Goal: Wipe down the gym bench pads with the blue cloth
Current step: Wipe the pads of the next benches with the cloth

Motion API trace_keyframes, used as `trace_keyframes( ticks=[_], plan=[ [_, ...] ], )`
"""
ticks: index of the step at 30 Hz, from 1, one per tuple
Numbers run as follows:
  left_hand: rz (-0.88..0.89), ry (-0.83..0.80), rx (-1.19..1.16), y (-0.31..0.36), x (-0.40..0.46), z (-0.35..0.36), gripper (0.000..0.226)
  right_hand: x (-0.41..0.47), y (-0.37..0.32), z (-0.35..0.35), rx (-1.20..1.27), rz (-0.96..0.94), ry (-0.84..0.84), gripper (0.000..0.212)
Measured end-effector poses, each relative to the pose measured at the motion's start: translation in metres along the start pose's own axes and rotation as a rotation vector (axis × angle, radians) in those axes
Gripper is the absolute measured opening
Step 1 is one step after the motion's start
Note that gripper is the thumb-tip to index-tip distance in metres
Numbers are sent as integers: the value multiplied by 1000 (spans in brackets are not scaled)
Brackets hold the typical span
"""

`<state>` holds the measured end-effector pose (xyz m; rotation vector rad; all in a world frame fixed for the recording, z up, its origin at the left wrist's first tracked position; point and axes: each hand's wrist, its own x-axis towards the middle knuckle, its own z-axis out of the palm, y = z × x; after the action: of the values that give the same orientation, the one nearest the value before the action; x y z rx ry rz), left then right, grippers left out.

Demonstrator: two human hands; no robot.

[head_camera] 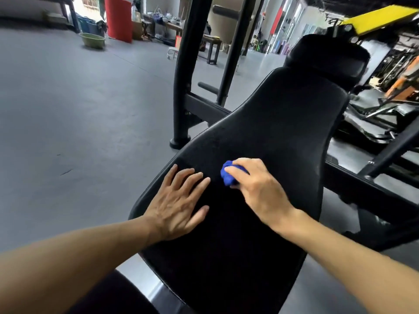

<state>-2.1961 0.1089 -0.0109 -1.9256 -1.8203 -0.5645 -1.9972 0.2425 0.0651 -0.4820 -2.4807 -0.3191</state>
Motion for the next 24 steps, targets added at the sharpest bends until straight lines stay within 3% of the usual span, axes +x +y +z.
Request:
trace_keyframes(
  ticks=[4, 7, 11, 13, 15, 20, 22, 24],
  plan=[
    [1, -41, 38, 3, 1, -1, 69, 34, 48, -13, -30, 286, 93, 40],
    [-4, -41, 47, 4, 2, -2, 69, 29, 17, -8, -22, 338, 156, 34],
    [6, -4, 35, 4, 3, -1, 69, -15, -47, 10, 75, 117, 99, 22],
    [3, 5, 27, 4, 3, -1, 69, -17, -42, 9, 90, -61, 33, 26],
    [-3, -3, 26, 4, 4, -3, 71, 6, -12, 5, 46, -124, -14, 28],
    [-38, -40, 42, 5, 5, -5, 74, 71, 44, 8, 2, 293, 66, 32],
    [-61, -39, 49, 6, 4, -5, 74, 74, 26, 15, -4, 358, 115, 28],
    [-118, -31, 47, 6, 2, -5, 74, 60, -4, 21, 36, 302, 151, 25]
  ],
)
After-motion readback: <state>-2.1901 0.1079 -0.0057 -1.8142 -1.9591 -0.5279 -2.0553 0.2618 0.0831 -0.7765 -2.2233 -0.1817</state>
